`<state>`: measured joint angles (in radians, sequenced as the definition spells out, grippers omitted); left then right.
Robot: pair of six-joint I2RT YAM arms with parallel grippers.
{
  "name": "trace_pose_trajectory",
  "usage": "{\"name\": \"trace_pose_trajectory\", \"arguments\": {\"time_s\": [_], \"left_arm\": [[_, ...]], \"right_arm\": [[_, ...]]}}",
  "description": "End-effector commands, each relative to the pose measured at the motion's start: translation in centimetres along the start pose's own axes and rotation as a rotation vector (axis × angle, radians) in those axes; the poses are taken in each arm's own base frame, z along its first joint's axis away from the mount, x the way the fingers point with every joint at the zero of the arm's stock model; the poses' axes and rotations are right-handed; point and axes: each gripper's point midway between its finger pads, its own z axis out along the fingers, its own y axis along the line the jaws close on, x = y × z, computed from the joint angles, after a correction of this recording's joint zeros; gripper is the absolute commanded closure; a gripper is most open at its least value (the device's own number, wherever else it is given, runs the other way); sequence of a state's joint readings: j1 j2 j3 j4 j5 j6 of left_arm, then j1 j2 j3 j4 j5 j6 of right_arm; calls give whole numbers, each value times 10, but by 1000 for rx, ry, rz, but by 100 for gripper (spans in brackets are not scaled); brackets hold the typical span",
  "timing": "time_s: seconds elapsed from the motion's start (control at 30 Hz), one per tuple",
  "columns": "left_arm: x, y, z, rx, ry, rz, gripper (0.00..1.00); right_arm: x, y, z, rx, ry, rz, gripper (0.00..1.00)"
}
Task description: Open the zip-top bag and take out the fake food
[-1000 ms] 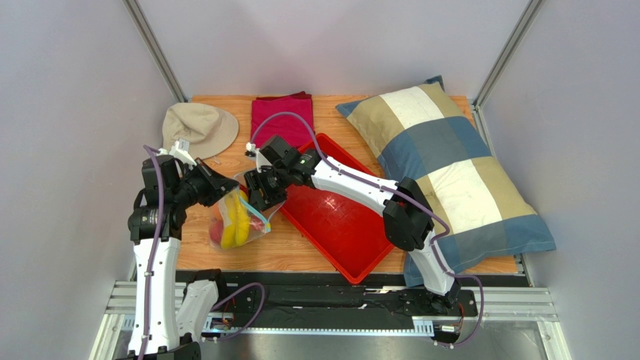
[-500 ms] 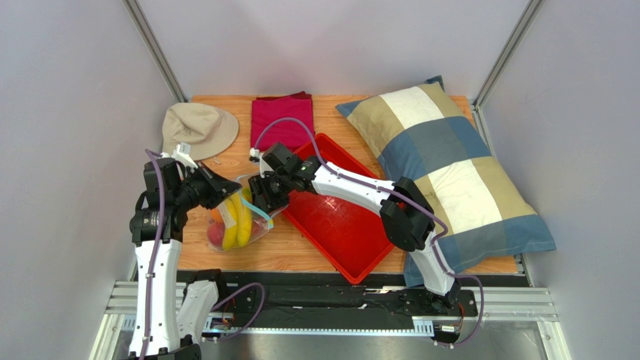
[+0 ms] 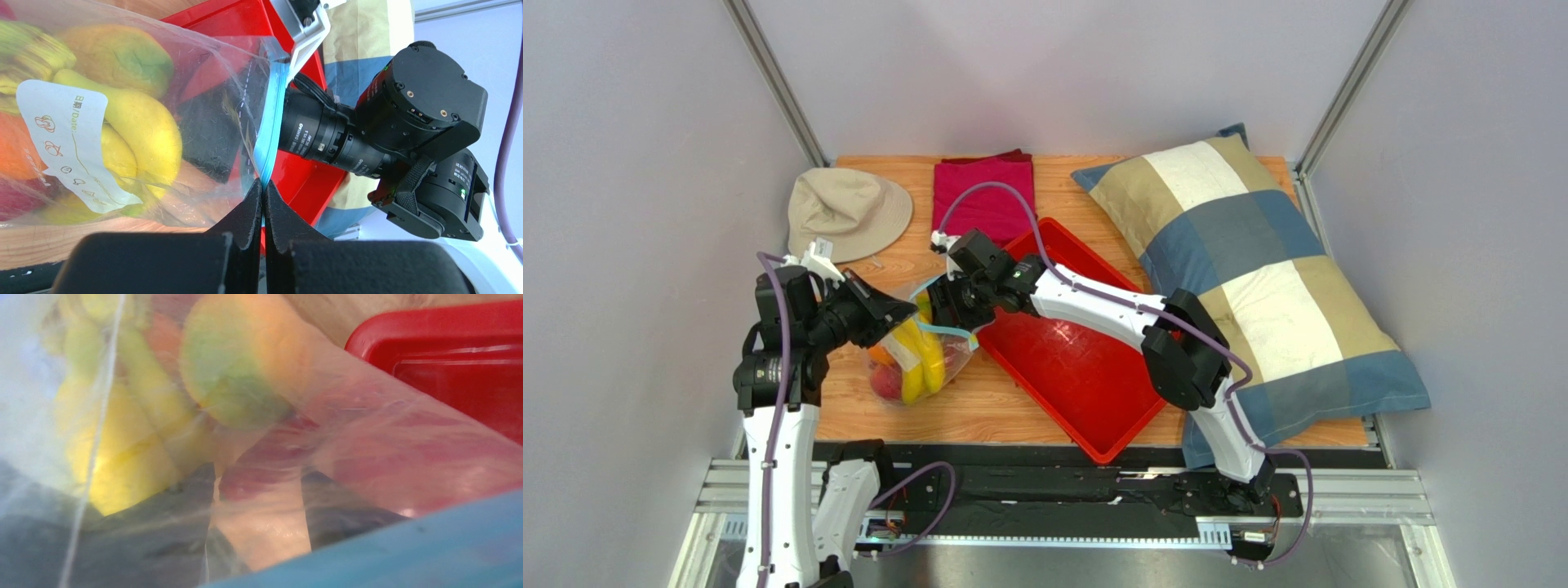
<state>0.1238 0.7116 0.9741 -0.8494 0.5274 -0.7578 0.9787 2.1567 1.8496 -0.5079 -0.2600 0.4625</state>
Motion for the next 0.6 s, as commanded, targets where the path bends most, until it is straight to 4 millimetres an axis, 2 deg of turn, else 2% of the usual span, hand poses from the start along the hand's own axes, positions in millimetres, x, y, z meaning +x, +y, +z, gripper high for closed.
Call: {"name": "trace_pose_trajectory", "arguments": {"time_s": [0.0, 0.1, 0.17, 0.23, 0.27, 0.3, 0.33, 0.37, 0.4, 0.47, 0.5, 0.57], "left_arm": [[8, -4, -5, 25, 20, -7, 100], [9, -5, -6, 23, 24, -8, 100], [9, -5, -9, 18, 23, 1, 100], [9, -4, -11, 6, 23, 4, 100], [8, -4, -12, 1, 17, 7, 100], [9, -4, -13, -2, 16, 13, 100], [9, 0, -14, -21, 12, 11, 100], [9, 1, -14, -30, 6, 12, 100], [9, 4, -14, -44, 4, 2, 100], [9, 12, -11, -75, -10, -13, 100], [9, 15, -10, -87, -15, -20, 100], [7, 24, -8, -122, -28, -28, 100]], "right_arm": [[-48, -12, 8, 69, -167, -50, 42], [-55, -18, 20, 95, -196, -99, 48], [-58, -24, 26, 114, -211, -119, 61], [-63, -26, 27, 127, -229, -136, 65], [-66, -26, 26, 132, -236, -141, 77], [-68, -26, 23, 135, -241, -140, 81], [-72, -20, 19, 122, -248, -151, 86], [-77, -13, 9, 109, -260, -162, 96], [-79, -6, 1, 96, -261, -171, 100], [-79, 1, -15, 93, -250, -188, 100], [-87, 15, -36, 86, -281, -207, 100], [-82, 20, -53, 91, -283, -246, 100]]}}
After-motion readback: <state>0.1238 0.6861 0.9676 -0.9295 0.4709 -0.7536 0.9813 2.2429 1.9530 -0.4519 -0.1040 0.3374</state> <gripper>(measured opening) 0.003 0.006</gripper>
